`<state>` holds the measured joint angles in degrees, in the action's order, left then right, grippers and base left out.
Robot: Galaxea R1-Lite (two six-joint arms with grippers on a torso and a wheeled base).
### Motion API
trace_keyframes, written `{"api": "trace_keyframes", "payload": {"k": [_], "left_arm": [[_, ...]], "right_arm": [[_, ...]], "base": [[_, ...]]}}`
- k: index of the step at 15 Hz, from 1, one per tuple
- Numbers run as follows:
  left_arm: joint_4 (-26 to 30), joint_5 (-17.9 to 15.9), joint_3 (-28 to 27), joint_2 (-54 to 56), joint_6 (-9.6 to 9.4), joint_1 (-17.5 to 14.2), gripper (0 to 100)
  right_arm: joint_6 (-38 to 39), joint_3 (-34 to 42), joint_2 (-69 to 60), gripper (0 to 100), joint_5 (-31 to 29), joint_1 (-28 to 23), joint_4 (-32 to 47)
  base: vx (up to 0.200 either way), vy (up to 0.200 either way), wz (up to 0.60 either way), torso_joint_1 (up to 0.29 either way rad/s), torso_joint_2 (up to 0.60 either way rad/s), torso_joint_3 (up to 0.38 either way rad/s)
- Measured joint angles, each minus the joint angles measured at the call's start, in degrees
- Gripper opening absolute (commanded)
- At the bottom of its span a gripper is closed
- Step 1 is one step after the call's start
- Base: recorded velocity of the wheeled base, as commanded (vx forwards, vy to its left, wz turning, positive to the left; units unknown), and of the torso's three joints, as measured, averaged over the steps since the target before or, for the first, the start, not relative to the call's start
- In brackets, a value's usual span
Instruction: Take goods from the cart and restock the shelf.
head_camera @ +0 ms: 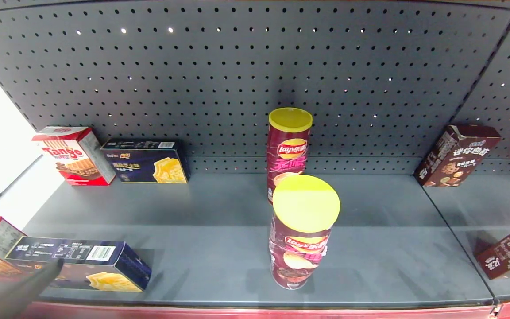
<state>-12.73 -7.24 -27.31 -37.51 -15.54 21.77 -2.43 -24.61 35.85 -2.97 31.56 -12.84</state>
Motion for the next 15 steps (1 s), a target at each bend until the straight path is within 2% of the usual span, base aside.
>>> {"api": "trace_keyframes", "payload": {"k": [2, 4, 5, 8, 10, 11, 13, 15], "left_arm": [[8.81, -0.04, 2.32, 9.9, -0.02, -0.28, 100], [20.42, -0.12, 4.55, 19.76, -0.29, -0.55, 100], [24.03, -0.15, 6.12, 23.65, -0.4, -0.66, 100], [25.94, -0.04, 13.53, 31.62, -0.63, -0.85, 100], [25.88, 0.18, 17.91, 34.24, -0.82, -0.94, 100], [25.66, 0.4, 18.99, 34.82, -0.84, -1.62, 100], [25.67, 0.55, 19.87, 34.57, -0.74, -4.8, 100], [25.66, 0.6, 20.09, 33.41, -1.72, -9.46, 100]], "right_arm": [[0.0, 4.14, -7.13, 100, -0.79, -0.3, 0.96], [0.02, 9.35, -13.78, 100, -1.38, -0.85, 3.12], [0.05, 11.56, -16.31, 100, -1.51, -1.22, 4.17], [0.07, 17.68, -21.77, 100, -1.6, -4.55, 5.64], [0.13, 21.59, -24.31, 100, -1.56, -8.55, 6.77], [0.27, 22.66, -25.64, 100, -1.38, -11.72, 9.91], [0.87, 23.05, -27.09, 100, -1.34, -17.9, 13.0], [1.26, 23.08, -26.78, 100, -1.48, -24.3, 13.43]], "base": [[0.0, 0.0, 0.0, 0.0, 0.0, 0.0], [0.0, 0.0, 0.0, 0.0, 0.0, 0.0], [0.0, 0.0, 0.0, 0.0, 0.0, 0.0], [0.0, 0.0, 0.0, 0.0, 0.0, 0.0], [0.0, 0.0, 0.0, 0.0, 0.0, 0.0], [0.0, 0.0, 0.0, 0.0, 0.0, 0.0], [0.0, 0.0, 0.0, 0.0, 0.0, 0.0], [0.0, 0.0, 0.0, 0.0, 0.0, 0.0]]}}
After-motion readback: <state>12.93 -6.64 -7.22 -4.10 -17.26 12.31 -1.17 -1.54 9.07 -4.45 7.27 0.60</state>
